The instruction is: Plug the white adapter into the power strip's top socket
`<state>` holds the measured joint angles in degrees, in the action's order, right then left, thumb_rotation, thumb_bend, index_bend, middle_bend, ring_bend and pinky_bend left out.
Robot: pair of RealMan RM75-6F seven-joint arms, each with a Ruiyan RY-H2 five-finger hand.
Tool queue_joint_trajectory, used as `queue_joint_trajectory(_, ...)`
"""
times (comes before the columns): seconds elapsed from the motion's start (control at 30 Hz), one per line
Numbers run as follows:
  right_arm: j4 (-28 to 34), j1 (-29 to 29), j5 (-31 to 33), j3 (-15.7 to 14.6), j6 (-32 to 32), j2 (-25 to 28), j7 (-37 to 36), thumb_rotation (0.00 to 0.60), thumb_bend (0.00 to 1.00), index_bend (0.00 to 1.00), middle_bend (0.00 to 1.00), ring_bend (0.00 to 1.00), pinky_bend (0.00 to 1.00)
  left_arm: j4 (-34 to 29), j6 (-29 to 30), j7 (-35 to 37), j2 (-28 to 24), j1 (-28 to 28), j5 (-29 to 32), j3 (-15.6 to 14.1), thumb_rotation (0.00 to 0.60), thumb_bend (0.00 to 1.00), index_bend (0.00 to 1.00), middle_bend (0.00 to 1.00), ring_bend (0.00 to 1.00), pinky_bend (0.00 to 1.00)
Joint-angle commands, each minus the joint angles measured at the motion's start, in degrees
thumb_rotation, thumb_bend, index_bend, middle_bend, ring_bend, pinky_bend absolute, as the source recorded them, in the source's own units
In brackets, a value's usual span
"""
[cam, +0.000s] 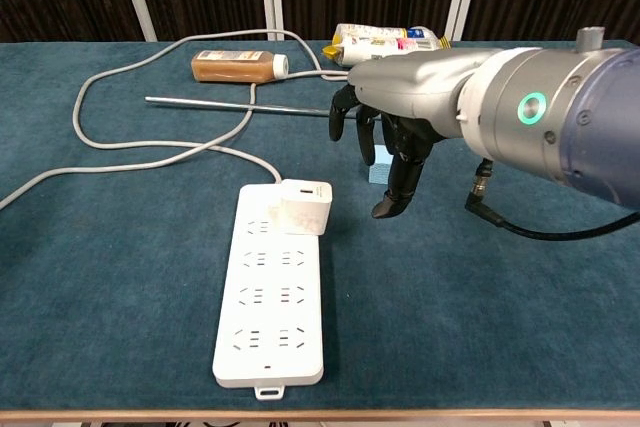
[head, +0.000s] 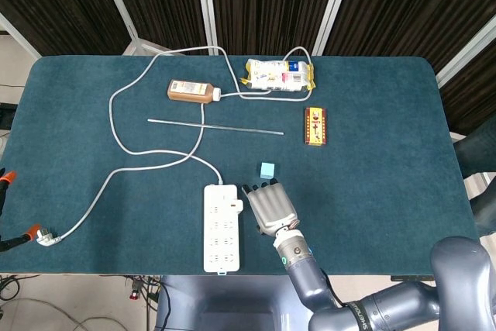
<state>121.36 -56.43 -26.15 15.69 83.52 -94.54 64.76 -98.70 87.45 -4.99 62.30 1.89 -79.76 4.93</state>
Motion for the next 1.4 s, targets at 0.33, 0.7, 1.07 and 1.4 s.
queue_joint_trajectory(0.33,0.5,-0.5,-1.3,-2.6,1.7,-1.1,-0.3,0.600,0.24,0.30,0.42,0.40,0.29,-0.1,-0.2,0.1,-0.1,0.1,0.2,0.0,0.600,0.12,0.11,0.00,0.00,0.00)
queue_joint_trajectory(0.7,-1.7,-1.0,-3.2,-5.2,2.5,-4.8,0.1,0.600,0.25,0.30,0.43,0.41,0.29,-0.2,-0.1,-0.7,0.2,0.1,0.2,0.0,0.600,0.12,0.11,0.00,0.00,0.00)
queue_joint_trajectory(1.07,-3.0,-1.8,-4.3,-4.5,4.8,-8.1,2.1,0.600,0.25,0.31,0.43,0.41,0.29,-0.1,-0.3,-0.3,0.0,0.1,0.5,0.1,0.600,0.12,0.11,0.00,0.00,0.00)
queue_joint_trajectory(1.4,-3.9,-2.4,-4.4,-3.7,4.8,-9.9,3.2,0.600,0.26,0.34,0.43,0.41,0.29,-0.1,-0.3,-0.2,-0.1,0.1,0.4,0.0,0.600,0.12,0.11,0.00,0.00,0.00)
